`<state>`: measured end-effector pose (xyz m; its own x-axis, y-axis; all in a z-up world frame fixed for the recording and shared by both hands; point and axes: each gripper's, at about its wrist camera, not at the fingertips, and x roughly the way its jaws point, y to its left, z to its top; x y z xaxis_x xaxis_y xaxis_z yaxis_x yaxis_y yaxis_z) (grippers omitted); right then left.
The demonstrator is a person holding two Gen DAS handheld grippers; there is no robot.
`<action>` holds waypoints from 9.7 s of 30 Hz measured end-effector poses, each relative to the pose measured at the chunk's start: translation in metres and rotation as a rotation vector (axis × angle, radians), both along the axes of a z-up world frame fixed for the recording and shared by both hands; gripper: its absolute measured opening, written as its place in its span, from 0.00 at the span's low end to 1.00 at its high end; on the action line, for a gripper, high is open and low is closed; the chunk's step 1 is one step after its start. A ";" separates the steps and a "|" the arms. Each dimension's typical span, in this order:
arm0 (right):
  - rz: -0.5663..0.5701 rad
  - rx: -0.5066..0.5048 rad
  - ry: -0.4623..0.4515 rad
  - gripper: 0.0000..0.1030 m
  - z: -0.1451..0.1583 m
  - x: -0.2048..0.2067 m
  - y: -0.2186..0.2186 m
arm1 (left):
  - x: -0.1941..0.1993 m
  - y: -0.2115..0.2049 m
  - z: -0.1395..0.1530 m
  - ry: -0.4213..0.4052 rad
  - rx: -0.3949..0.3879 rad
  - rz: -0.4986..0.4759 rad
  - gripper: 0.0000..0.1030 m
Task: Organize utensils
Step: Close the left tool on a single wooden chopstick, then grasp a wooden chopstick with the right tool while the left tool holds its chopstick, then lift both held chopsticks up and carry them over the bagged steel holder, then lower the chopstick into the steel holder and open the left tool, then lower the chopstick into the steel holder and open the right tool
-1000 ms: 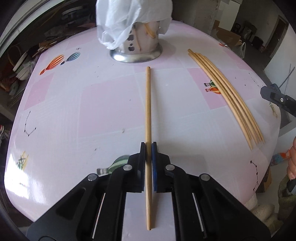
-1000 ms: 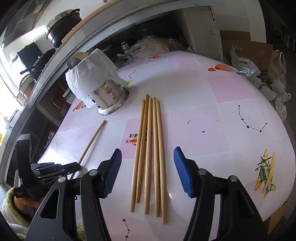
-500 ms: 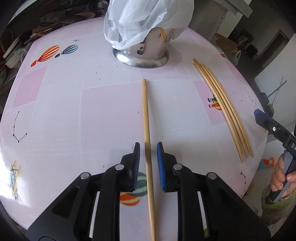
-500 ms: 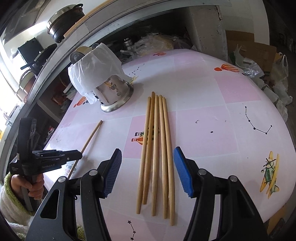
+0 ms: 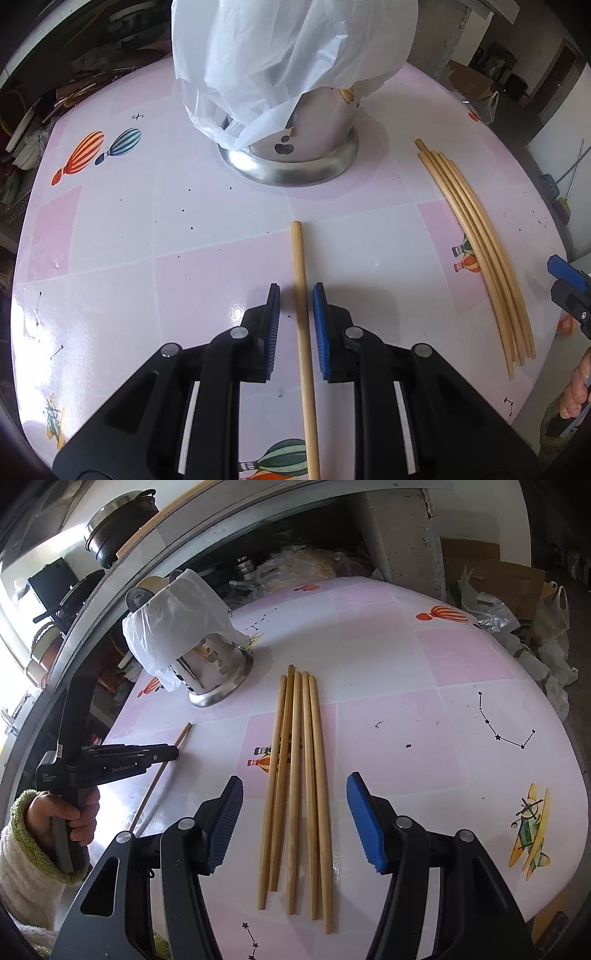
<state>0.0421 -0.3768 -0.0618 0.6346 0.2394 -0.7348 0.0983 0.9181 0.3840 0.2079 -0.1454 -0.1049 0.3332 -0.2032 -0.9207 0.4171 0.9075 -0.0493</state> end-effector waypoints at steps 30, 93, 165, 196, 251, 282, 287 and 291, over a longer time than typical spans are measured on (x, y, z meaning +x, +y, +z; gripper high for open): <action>0.115 -0.182 0.151 0.11 -0.035 0.074 0.009 | -0.009 0.019 -0.002 -0.047 -0.031 0.052 0.05; 0.080 -0.217 0.014 0.07 0.036 0.085 0.002 | -0.005 0.039 -0.004 -0.010 -0.159 0.080 0.05; 0.095 -0.107 -0.344 0.07 0.162 0.041 0.016 | 0.012 0.071 0.298 -0.689 -0.767 0.079 0.05; 0.105 -0.082 -0.295 0.07 0.144 0.064 0.006 | 0.096 0.009 0.226 -0.771 -0.596 0.069 0.05; 0.166 -0.124 -0.367 0.07 0.183 0.048 0.035 | 0.023 0.061 0.167 -0.474 -0.367 0.110 0.38; 0.226 -0.174 -0.519 0.07 0.251 0.211 0.105 | -0.057 0.168 0.137 -0.552 -0.388 0.293 0.78; 0.242 -0.196 -0.489 0.07 0.233 0.217 0.114 | -0.057 0.173 0.133 -0.547 -0.394 0.305 0.79; 0.258 -0.196 -0.463 0.07 0.217 0.214 0.119 | -0.054 0.174 0.131 -0.537 -0.399 0.315 0.79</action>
<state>0.2565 -0.2578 0.1550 0.8406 0.3162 -0.4397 -0.2767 0.9487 0.1532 0.1536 0.0287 0.0262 0.8147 -0.3085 -0.4910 0.1992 0.9441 -0.2627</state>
